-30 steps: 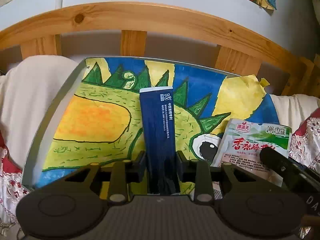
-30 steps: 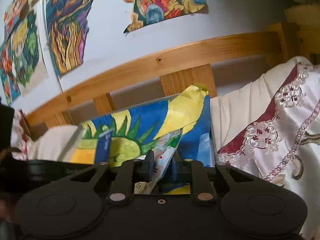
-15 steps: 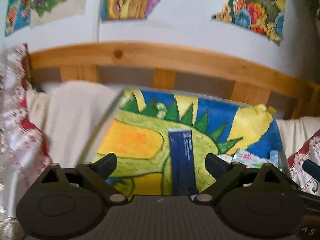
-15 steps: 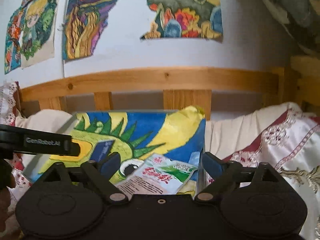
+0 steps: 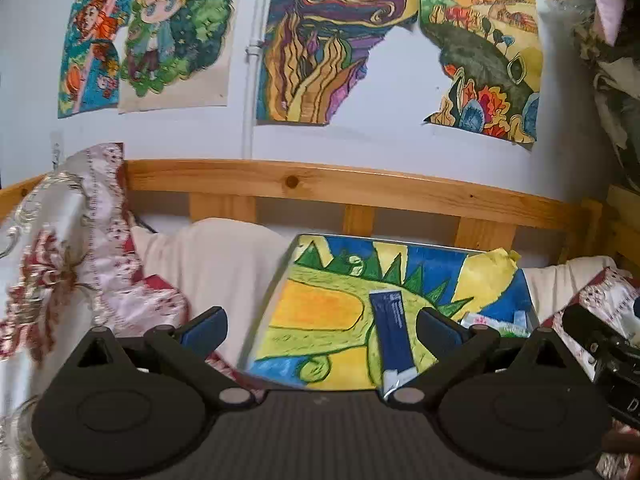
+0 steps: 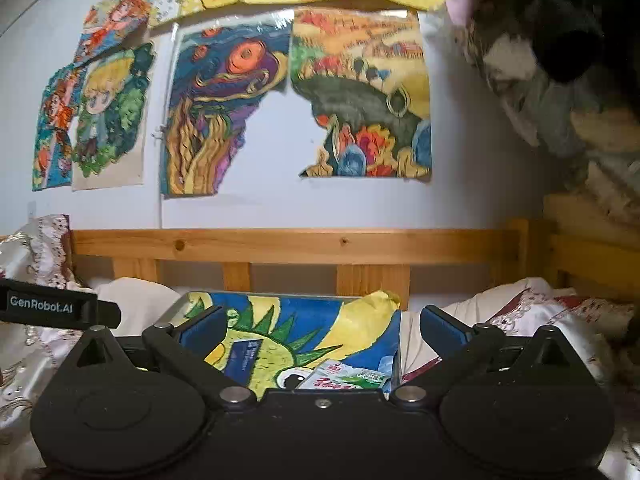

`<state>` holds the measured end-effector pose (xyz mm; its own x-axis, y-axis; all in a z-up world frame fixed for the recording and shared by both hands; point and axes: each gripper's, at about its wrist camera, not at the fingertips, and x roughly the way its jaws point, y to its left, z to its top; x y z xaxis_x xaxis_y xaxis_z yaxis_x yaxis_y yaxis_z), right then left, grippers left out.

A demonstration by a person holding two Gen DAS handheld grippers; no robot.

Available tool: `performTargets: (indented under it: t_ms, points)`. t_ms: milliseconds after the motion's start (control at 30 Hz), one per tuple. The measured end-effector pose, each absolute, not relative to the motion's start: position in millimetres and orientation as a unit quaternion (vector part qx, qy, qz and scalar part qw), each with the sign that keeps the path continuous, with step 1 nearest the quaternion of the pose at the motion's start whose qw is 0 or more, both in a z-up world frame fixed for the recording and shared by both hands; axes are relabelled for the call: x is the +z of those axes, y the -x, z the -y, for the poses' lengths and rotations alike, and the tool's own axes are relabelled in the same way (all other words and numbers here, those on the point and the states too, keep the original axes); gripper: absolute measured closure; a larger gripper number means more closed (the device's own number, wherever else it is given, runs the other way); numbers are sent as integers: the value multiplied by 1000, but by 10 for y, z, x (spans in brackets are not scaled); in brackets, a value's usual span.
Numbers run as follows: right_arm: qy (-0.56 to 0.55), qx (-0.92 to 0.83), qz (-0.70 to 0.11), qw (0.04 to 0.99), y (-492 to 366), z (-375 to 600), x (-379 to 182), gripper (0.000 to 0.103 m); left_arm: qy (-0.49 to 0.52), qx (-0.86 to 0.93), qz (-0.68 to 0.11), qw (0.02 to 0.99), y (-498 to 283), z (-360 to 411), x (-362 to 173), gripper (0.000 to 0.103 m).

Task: Organize snacks
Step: 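Lower the blue box into the tray and open the left gripper while the right releases the seaweed bag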

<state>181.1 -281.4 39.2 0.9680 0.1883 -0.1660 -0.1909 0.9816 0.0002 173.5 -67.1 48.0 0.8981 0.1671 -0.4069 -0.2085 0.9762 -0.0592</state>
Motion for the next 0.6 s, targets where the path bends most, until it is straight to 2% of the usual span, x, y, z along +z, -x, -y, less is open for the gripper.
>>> performTargets:
  t_ms: [300,600]
  points:
    - [20,94,-75,993,-1101,2797,440,1,63,85,-180,978,-1001,429,505,1]
    - [2,86,-106,991,-576,2750,416,1,64,75,-196,976,-549,281,322,1]
